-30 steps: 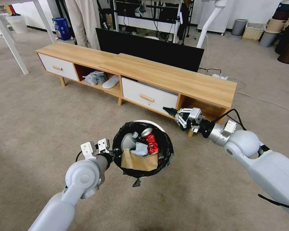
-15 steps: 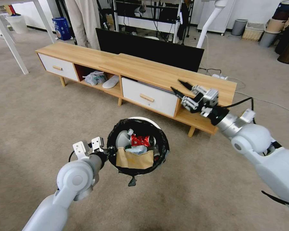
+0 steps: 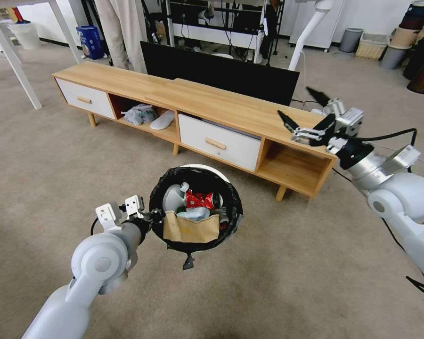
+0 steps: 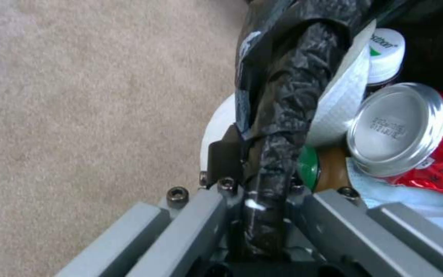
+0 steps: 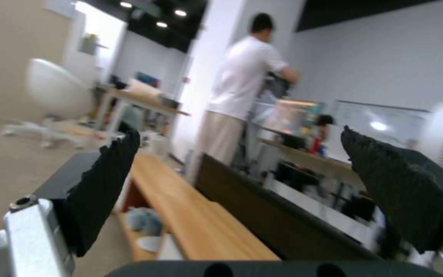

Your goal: Pick up the trash bin and place the garbage on the floor into it.

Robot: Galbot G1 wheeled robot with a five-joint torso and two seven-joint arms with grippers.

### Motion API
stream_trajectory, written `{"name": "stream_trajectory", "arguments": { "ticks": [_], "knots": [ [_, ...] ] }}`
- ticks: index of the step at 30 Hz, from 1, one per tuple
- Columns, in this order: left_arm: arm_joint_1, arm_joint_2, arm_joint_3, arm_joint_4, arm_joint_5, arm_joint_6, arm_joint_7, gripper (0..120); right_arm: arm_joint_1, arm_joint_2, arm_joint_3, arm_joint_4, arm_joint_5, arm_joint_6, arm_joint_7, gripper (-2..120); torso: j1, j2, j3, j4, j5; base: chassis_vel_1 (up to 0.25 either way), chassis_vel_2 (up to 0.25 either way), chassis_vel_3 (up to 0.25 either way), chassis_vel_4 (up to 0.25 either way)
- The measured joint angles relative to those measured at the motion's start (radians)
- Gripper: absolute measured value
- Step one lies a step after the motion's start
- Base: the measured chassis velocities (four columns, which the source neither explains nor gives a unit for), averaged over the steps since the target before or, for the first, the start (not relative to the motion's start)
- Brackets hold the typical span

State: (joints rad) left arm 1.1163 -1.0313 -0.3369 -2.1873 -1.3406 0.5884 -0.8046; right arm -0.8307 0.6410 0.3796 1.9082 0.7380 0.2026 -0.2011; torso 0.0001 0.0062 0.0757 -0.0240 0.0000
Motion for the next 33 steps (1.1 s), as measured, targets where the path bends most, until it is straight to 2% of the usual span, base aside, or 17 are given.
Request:
{"name": "stream_trajectory", "arguments": {
  "ticks": [7,10,13,15,19,21,33],
  "knots": [
    [0.005,0.004,-0.046,-0.014,-0.009,0.001,-0.001,0,-0.005,0.04,0.035,-0.016,-0.01,-0.051,0.108,100,0.0,0.0,0.0,0.0,0.0,0.0,0.0,0.0,0.0],
    [0.011,0.006,-0.079,-0.027,-0.027,0.005,-0.01,0,-0.021,0.075,0.047,-0.021,-0.022,-0.093,0.189,100,0.0,0.0,0.0,0.0003,-0.0001,0.0,0.0,0.0,0.0],
    [0.011,0.007,-0.089,-0.028,-0.031,0.005,-0.013,0,-0.033,0.087,0.053,-0.021,-0.027,-0.118,0.221,100,0.0,0.0,0.0,0.0002,0.0,0.0,0.0,0.0,0.0],
    [0.011,0.009,-0.113,-0.03,-0.04,0.01,-0.014,0,-0.091,0.115,0.084,-0.011,-0.035,-0.191,0.31,100,0.0,0.0,0.0,0.0,-0.0001,0.0,0.0,0.0,0.0],
    [0.011,0.009,-0.123,-0.03,-0.04,0.014,-0.013,0,-0.13,0.13,0.106,0.002,-0.049,-0.234,0.355,100,0.0,0.0,0.0,-0.0001,0.0,0.0,0.0,0.0,0.0],
    [0.01,0.006,-0.139,-0.024,-0.037,0.019,-0.006,0,-0.198,0.157,0.144,0.036,-0.054,-0.285,0.41,100,0.0,0.0,0.0,0.0002,-0.0001,0.0,0.0,0.0,0.0],
    [0.007,0.0,-0.16,-0.009,-0.026,0.026,0.015,0,-0.43,0.238,0.253,0.089,-0.148,-0.305,0.423,100,0.0,0.0,0.0,-0.0001,0.0001,0.0,0.0,0.0,0.0]
  ]
}}
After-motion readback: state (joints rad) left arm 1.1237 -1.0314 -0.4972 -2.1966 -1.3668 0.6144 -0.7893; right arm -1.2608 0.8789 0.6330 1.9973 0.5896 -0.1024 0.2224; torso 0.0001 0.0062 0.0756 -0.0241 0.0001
